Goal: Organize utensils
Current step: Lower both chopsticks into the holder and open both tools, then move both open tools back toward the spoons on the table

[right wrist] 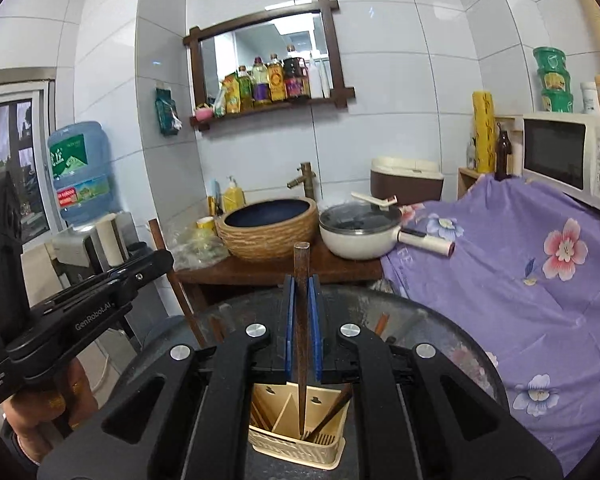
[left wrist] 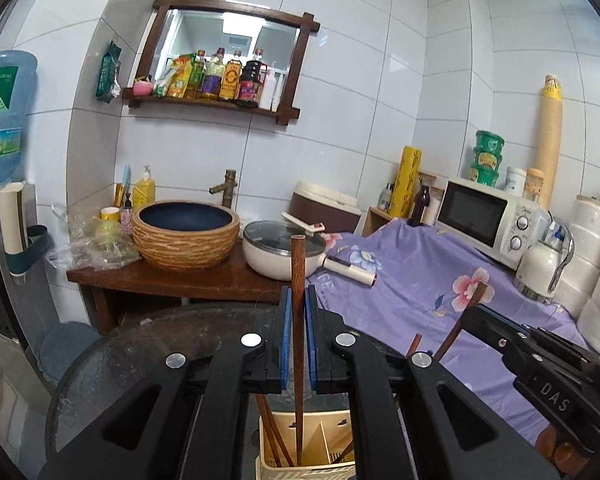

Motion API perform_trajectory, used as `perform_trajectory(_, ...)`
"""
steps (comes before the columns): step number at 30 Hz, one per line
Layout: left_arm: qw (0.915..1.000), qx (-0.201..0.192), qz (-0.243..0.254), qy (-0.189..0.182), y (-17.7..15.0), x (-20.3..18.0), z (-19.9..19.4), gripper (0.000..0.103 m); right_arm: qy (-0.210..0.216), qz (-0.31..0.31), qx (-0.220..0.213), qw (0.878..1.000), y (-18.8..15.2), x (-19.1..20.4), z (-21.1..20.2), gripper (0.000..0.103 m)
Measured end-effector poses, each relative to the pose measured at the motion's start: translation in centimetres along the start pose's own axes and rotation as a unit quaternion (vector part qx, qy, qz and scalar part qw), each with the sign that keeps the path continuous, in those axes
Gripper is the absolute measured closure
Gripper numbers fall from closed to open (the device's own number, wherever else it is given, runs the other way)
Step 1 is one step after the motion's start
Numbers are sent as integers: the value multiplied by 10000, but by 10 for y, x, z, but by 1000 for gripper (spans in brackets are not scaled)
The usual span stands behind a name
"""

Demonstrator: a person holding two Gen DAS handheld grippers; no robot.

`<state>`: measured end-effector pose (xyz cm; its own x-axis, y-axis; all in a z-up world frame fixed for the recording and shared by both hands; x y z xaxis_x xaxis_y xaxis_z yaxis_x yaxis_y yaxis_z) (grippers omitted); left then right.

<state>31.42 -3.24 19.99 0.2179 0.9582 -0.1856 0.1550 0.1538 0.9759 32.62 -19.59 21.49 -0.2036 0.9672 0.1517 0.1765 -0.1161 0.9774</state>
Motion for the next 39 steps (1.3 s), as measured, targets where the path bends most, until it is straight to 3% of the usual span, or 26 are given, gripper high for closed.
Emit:
perform_trajectory(7,9994,345,18,72,-35,4,17,97,-33,51,265,9996,-26,-5,13,95)
perform_trajectory(20,9972,731,102,153,-68,9,33,97,-68,132,639,9978,-55,-9,28,95)
perform_trajectory(31,9945,979,340,168,-88,10,35,96,-219,-55,545,9983,-69,-13,23,95)
perform_trajectory(33,9944,994,340,126,-89,11,32,86,-213,-153,470,9986,-69,-12,18,95)
perform_trajectory(34,9947,975,316,101,-89,12,29,71,-221,-202,425,9986,-70,-11,14,93)
perform_trajectory(35,9953,924,286,89,-88,14,25,56,-218,-245,386,9987,-70,-10,11,85)
perform_trajectory(36,9962,830,251,80,-87,16,17,51,-178,-286,331,9989,-72,-9,5,77)
perform_trajectory(38,9971,719,258,71,-86,19,6,45,-225,-351,224,9989,-75,-7,-6,27)
perform_trajectory(39,9971,709,274,61,-86,19,3,43,-302,-414,100,9986,-79,-6,-15,24)
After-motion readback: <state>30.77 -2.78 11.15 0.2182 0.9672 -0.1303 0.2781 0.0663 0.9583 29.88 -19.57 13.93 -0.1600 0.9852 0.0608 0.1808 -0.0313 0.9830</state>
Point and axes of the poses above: each gripper's, at about its wrist camera, not at the fingertips, and z roughly the way its jaws point, x to its left, y to its top, the point moved 1 cm from there along z, roughly the way its jaws point, and after that the axes turned 11 degrees about -x, right-handed, at the moved point
